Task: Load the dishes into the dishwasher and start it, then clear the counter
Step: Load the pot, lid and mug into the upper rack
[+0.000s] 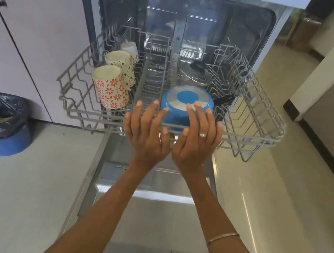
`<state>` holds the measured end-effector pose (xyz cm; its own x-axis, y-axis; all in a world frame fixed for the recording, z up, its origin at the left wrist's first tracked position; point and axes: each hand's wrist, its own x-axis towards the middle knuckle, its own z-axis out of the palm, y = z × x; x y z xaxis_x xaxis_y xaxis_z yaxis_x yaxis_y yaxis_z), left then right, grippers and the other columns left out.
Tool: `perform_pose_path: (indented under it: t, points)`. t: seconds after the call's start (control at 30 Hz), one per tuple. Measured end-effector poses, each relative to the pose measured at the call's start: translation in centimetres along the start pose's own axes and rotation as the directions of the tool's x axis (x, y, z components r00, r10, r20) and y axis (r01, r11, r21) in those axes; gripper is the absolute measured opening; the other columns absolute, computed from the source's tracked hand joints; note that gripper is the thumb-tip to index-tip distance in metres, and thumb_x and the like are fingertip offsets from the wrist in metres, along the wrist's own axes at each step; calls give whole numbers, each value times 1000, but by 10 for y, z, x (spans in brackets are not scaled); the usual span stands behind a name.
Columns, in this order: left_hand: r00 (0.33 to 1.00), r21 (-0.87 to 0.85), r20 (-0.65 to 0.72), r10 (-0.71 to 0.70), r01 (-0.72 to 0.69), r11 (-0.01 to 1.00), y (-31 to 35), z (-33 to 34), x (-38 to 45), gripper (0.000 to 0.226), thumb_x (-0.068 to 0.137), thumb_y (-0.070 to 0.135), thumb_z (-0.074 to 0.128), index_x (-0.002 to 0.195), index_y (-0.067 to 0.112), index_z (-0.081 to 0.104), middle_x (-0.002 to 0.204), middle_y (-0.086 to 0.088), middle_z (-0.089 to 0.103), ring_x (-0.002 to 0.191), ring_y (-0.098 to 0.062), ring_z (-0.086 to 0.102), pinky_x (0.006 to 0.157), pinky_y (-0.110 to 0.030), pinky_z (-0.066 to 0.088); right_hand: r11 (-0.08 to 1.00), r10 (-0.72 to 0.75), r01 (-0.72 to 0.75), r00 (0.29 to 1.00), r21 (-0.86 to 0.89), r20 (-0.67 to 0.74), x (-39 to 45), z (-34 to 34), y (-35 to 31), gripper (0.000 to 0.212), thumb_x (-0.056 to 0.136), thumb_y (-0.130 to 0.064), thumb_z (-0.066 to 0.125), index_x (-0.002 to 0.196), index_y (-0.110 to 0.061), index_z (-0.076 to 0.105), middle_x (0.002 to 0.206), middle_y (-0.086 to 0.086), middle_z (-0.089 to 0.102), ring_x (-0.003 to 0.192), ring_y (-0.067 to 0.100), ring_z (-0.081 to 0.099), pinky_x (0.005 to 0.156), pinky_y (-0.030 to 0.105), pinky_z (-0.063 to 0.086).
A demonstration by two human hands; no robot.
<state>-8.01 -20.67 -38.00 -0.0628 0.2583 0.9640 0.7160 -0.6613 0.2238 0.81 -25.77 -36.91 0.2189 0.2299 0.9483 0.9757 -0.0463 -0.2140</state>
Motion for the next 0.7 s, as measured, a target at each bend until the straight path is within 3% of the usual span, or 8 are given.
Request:
perform_pose_path:
  t: [0.17,0.47,0.7]
  points:
    - [999,35,-33,-5,6,999,-11,20,9,40,93,24,37,117,12,67,130,-7,63,134,-31,44,119,-45,21,999,-31,30,999,-29,-23,11,16,1,48,99,-21,28,134,-11,60,143,3,55,137,22,46,115,46,31]
    - [999,50,33,23,-24,998,-18,42,22,41,96,24,33,122,10,63,134,-10,61,137,-32,41,120,-45,19,999,-24,25,999,-32,40,26,40,15,50,99,-21,26,140,-9,54,148,4,49,143,24,37,120,46,21]
    - [979,60,205,8,-21,998,-34,64,35,48,102,27,27,141,8,49,150,-14,43,144,-35,29,123,-45,7,999,-32,39,987,-38,160,40,70,27,49,103,-21,26,147,-10,44,155,3,40,149,22,23,122,45,15]
